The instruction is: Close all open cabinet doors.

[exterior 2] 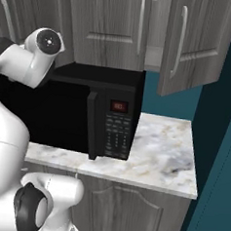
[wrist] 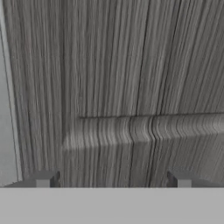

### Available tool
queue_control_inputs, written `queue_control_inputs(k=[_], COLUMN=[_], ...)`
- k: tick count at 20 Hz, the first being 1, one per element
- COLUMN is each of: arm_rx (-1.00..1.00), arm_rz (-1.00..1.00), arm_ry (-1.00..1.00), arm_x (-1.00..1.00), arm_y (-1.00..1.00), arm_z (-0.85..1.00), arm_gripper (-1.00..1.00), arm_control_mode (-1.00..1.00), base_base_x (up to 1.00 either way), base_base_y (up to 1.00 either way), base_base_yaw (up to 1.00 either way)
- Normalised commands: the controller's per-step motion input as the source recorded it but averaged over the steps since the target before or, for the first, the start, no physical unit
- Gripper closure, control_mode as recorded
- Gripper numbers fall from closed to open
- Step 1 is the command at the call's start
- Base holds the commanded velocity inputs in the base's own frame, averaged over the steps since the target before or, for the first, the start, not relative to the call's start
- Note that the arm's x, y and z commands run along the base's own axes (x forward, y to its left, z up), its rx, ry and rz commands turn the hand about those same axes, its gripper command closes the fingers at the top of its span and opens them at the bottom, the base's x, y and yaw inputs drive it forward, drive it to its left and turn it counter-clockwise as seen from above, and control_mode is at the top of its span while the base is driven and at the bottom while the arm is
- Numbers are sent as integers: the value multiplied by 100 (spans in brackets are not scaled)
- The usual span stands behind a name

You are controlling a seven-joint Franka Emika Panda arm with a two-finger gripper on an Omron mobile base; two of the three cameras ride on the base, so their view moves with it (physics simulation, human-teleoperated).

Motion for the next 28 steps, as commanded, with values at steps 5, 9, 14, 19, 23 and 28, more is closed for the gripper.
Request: queue_control_inputs(k=[5, 9, 14, 19, 23, 28], arm_rx=[0, 0, 0, 0, 0, -1], arm_rz=[-1, -6, -7, -7, -11, -18], arm_ry=[-3, -5, -2, 0, 0, 0], arm_x=[36, 45, 50, 51, 49, 51], arm_y=[18, 18, 19, 26, 13, 1], arm_z=[-8, -11, -9, -2, 0, 0], arm_gripper=[-100, -100, -100, -100, -100, -100], arm_control_mode=[-100, -100, -100, -100, -100, -100], base_base_x=[0, 0, 0, 0, 0, 0], base_base_y=[0, 0, 0, 0, 0, 0], base_base_yaw=[0, 0, 0, 0, 0, 0])
